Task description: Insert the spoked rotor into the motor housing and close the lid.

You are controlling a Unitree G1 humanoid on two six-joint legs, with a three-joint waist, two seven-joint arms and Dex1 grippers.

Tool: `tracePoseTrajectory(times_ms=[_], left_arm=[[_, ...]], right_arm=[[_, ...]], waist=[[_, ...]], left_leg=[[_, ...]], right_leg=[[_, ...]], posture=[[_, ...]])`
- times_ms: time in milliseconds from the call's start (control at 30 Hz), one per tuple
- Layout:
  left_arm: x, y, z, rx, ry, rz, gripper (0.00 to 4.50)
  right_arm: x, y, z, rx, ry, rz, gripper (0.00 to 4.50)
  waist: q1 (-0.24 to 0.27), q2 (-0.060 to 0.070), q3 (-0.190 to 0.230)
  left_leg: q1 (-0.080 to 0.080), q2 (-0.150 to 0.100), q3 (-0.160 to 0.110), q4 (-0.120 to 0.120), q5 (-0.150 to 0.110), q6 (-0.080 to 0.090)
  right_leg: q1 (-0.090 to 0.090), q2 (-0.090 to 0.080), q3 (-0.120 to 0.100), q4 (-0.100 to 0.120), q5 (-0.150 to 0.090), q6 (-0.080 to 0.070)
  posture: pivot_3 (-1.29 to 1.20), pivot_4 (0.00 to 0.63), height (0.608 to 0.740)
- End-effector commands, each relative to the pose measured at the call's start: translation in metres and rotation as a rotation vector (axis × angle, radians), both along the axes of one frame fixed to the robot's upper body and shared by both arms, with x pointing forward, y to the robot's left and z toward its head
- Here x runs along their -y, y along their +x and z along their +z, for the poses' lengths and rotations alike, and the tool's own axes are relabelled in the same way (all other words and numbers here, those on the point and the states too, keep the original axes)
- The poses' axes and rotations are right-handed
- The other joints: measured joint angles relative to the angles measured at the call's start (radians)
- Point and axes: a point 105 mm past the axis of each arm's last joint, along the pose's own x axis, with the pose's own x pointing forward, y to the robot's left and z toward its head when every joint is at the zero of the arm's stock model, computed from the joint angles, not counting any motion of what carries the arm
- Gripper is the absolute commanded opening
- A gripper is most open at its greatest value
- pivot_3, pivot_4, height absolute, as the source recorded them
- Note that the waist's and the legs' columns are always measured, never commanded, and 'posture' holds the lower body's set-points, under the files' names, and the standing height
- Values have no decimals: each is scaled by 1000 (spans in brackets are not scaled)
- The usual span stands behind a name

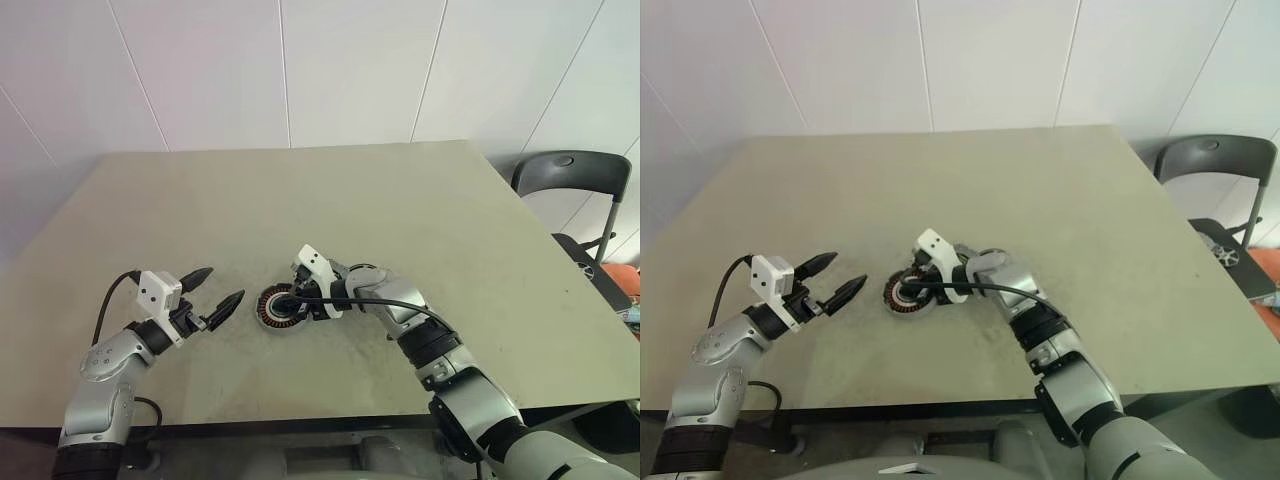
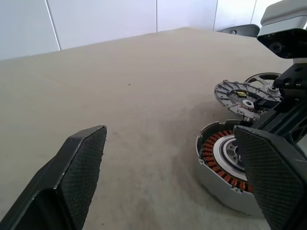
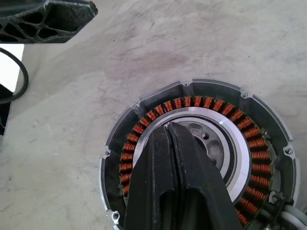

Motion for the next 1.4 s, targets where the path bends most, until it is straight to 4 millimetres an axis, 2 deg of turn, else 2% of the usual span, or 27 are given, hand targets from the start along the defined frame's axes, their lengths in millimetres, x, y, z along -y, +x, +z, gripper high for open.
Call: tracePoseTrajectory(times_ms=[33, 100, 167, 333, 433, 533, 633, 767, 933, 1033, 1200, 1300, 1400], left_arm=[[1, 2, 10, 39, 9, -9, 4500], [2, 2, 10, 39, 8, -11, 4500], [2, 2, 10, 39, 7, -13, 4500], [3, 1, 10, 37, 6, -19, 4500], [3, 2, 10, 36, 5, -21, 4500], [3, 3, 9, 34, 4, -23, 4500], [5, 4, 8, 33, 1, -29, 4500], [6, 5, 9, 36, 2, -31, 4500], [3, 3, 9, 36, 6, -22, 4500], [2, 2, 9, 36, 8, -20, 4500], [3, 2, 9, 37, 7, -19, 4500], [2, 2, 9, 37, 7, -17, 4500], [3, 2, 9, 37, 8, -17, 4500]], right_arm=[[-3, 1, 46, -26, 206, 20, 28], [-4, -1, 63, -37, 288, 41, 28], [-1, 0, 71, -29, 314, 42, 28], [7, 6, 76, 31, 283, 18, 28], [18, 14, 80, 86, 253, -20, 28], [24, 7, 63, 156, 101, 42, 28], [22, 4, 43, 219, -18, 60, 28], [2, -8, 36, 214, 1, 87, 28], [-6, -13, 31, 205, 4, 100, 28], [-7, -14, 27, 211, -22, 117, 28], [0, -11, 8, 282, -158, 142, 28], [0, -15, 7, 262, -149, 158, 28], [-1, -10, 8, 280, -145, 130, 28]], waist=[[-1, 0, 0], [-2, 0, 0], [-3, 0, 0], [-3, 0, 0], [-1, 0, 0], [0, 0, 0], [-5, 0, 0], [-6, 0, 0], [4, 0, 0], [2, 0, 0], [-2, 0, 0], [-1, 0, 0], [-1, 0, 0]], left_leg=[[0, 0, 0, 0, 0, 0], [-2, 0, 0, -1, 0, 0], [-2, 0, -1, -4, 0, 0], [-3, 0, -1, -6, 0, 0], [-3, 0, 0, -5, 0, 0], [-3, 0, 0, -4, 0, 0], [-3, 0, 0, -5, 0, 0], [-3, 1, 0, -5, 0, 0], [-3, 0, 0, -4, 0, 0], [-3, 0, -1, -4, 0, 0], [-3, 0, 0, -4, 0, 0], [-3, 0, 0, -4, 0, 0], [-2, 0, 0, -4, 0, 0]], right_leg=[[-1, 0, 0, 0, 0, 0], [-3, 0, 0, 0, 0, 0], [-5, 0, 0, 0, 0, 0], [-6, -1, 0, 0, 0, 0], [-6, -1, 0, -1, 0, 0], [-5, -1, 0, -1, 0, 0], [-5, -1, 0, -1, 0, 0], [-6, 0, 0, 0, 0, 0], [-5, -1, 0, -1, 0, 0], [-5, -1, 0, -1, 0, 0], [-5, -1, 0, -1, 0, 0], [-5, -1, 0, -1, 0, 0], [-4, -1, 0, -1, 0, 0]], posture=[[0, 0, 740], [0, 0, 740], [0, 0, 740], [0, 0, 740], [0, 0, 740], [0, 0, 740], [0, 0, 740], [0, 0, 740], [0, 0, 740], [0, 0, 740], [0, 0, 740], [0, 0, 740], [0, 0, 740]])
